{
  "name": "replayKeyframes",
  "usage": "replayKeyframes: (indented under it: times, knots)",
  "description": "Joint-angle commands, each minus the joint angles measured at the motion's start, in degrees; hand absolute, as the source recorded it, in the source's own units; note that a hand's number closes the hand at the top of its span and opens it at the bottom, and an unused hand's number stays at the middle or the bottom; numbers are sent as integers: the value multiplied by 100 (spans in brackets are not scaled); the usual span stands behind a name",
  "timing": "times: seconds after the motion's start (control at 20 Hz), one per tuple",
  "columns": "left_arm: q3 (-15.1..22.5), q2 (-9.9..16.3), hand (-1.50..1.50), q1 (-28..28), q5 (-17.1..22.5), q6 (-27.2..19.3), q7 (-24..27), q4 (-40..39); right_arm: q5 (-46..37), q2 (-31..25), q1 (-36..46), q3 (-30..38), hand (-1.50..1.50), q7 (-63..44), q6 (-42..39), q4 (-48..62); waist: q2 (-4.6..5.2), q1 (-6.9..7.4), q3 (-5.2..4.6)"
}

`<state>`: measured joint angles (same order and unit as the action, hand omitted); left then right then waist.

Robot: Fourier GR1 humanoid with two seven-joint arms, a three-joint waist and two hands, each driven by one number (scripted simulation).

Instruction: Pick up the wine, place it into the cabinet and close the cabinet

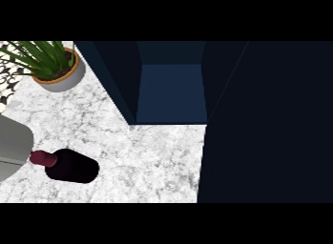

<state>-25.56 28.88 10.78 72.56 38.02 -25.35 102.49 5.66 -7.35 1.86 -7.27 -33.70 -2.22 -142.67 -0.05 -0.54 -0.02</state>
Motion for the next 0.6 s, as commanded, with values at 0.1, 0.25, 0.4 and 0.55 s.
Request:
replayKeyframes:
  times: [0.1, 0.25, 0.4, 0.55]
  knots:
    - [129, -476, -150, -151, -770, 454, 122, -489, 138, 130, -506, -197, -150, -233, 3, -959, -7, 10, 1]
    - [16, -403, -150, -101, -684, 1016, 102, -1008, 501, -27, -492, 221, -150, -54, -216, -779, -4, 25, 3]
    - [288, -1120, -150, -285, -1696, 619, 358, -712, 698, -120, 83, 522, -150, -502, -65, -716, -2, 33, 3]
    - [68, -1306, -150, -966, -2584, 1033, 906, -1671, 481, -14, 114, 314, -150, -471, -51, -575, 6, 2, -1]
